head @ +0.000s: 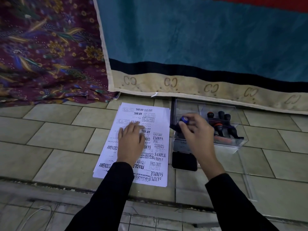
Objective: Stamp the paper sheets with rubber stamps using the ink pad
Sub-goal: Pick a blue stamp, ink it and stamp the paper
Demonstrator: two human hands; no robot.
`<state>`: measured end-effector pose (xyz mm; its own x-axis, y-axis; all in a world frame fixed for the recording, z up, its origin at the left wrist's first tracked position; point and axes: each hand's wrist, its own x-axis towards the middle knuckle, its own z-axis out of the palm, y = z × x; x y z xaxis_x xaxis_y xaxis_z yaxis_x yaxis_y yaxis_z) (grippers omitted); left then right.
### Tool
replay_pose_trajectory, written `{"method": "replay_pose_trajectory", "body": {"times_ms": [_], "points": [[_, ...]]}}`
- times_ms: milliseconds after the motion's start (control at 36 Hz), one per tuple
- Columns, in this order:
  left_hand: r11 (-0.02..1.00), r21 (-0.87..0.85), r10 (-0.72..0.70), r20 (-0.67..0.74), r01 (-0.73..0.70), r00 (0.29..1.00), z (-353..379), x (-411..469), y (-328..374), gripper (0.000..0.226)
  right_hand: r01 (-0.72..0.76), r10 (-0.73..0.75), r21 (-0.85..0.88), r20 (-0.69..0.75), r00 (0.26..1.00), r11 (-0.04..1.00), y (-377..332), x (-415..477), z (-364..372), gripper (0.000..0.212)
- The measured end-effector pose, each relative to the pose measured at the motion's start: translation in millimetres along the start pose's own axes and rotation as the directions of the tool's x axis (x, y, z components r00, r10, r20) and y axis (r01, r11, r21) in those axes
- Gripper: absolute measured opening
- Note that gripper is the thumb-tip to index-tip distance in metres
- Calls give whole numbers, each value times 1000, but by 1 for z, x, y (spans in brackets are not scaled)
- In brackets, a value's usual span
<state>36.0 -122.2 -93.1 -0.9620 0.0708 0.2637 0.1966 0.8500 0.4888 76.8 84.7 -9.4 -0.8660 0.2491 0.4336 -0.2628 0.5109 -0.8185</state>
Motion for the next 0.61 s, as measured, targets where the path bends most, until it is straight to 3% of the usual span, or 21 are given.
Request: {"method": "replay_pose_trajectory", "body": {"times_ms": [111, 278, 472, 611], "points": [[1000, -26, 7, -12, -7, 1000, -3, 0, 2, 25, -9, 11, -39, 50, 999, 999, 4, -25, -19, 21], [985, 53, 168, -79, -164, 983, -11, -12, 16, 28, 81, -67, -122, 115, 991, 989, 9, -65, -28, 22], [981, -9, 195, 66, -195, 979, -2, -44, 46, 27, 186, -154, -178, 183, 971, 966, 11, -75, -27, 16], [982, -21, 188, 114, -187, 976, 7, -54, 48, 47, 250, -200, -223, 223, 954, 942, 6, -82, -26, 15]]}}
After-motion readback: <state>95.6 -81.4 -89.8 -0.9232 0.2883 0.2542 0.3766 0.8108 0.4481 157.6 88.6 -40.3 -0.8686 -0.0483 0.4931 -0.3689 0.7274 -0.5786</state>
